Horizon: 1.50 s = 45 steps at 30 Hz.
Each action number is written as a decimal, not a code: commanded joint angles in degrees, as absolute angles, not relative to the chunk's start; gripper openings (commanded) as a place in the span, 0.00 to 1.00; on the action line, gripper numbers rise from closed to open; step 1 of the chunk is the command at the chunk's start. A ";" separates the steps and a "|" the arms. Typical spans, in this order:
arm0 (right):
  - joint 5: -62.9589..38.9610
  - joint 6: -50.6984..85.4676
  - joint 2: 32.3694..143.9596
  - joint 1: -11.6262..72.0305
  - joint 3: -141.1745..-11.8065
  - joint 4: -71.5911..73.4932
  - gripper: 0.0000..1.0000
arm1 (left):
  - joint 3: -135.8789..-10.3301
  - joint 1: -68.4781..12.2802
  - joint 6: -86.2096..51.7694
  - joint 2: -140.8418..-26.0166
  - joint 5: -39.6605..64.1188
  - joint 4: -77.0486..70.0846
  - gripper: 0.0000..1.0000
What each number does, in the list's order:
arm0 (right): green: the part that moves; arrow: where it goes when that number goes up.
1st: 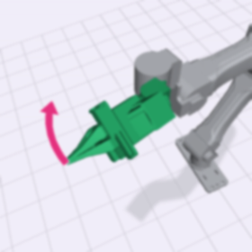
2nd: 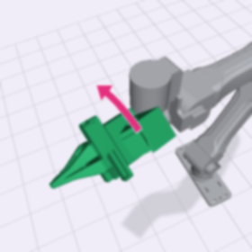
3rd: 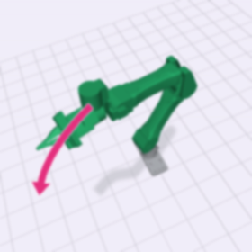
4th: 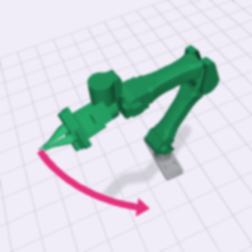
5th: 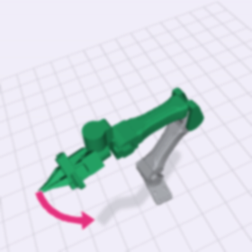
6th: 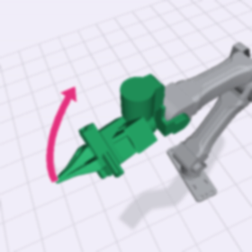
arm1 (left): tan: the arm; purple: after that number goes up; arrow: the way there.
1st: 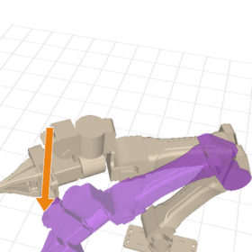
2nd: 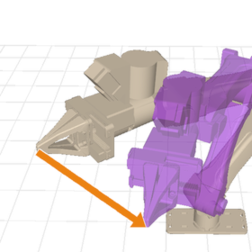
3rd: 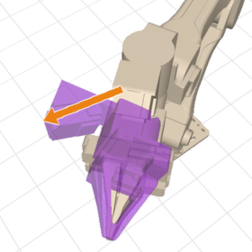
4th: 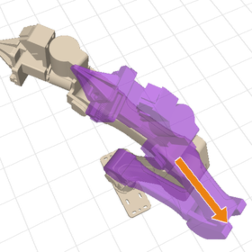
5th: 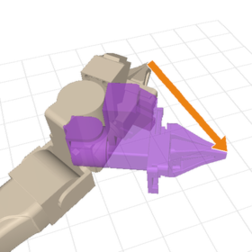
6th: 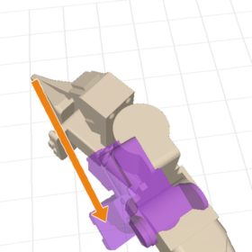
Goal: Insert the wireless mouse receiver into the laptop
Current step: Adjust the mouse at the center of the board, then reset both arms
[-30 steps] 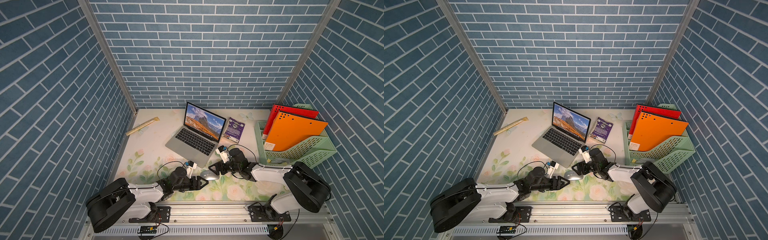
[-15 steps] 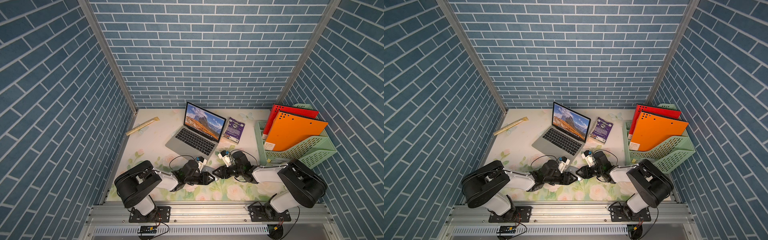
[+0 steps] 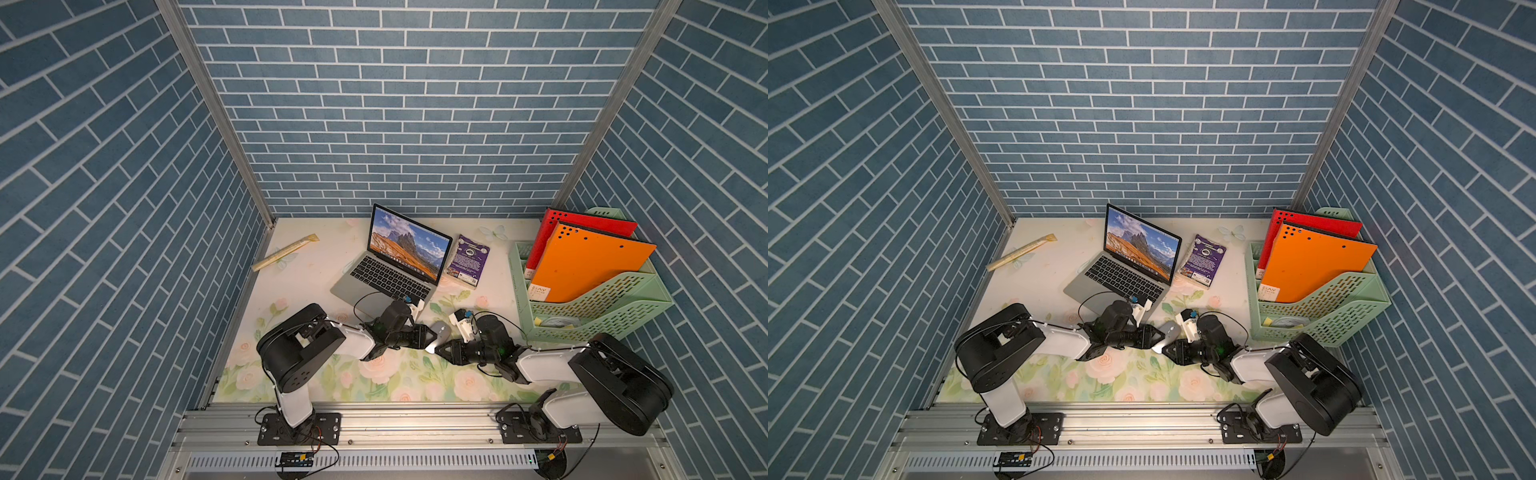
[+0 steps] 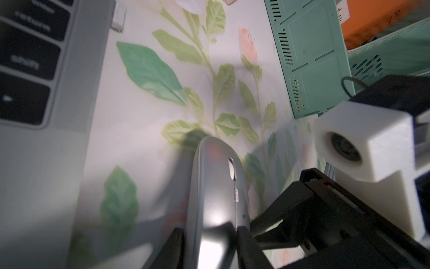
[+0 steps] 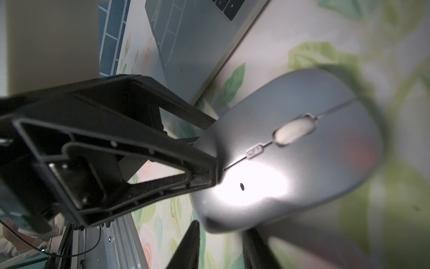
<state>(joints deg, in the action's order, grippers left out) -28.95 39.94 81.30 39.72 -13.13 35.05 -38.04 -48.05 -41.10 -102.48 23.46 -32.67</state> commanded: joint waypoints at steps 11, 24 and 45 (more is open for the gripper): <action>-5.71 36.75 63.95 39.77 -14.35 19.83 0.68 | -38.54 -44.91 -33.66 -92.44 12.45 -21.48 0.85; 1.99 15.95 48.87 5.72 -19.20 12.42 1.00 | -32.67 -11.17 -15.83 -61.82 -18.14 -15.23 1.00; -2.81 -3.03 87.42 1.84 -12.47 72.99 0.99 | -11.59 -1.50 -0.78 -86.77 -4.89 -74.58 1.00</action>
<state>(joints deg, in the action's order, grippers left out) 0.45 0.49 84.99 -1.10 -12.05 67.29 -12.32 -1.63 -2.22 -86.78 -6.22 -69.06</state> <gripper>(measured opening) 0.995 0.996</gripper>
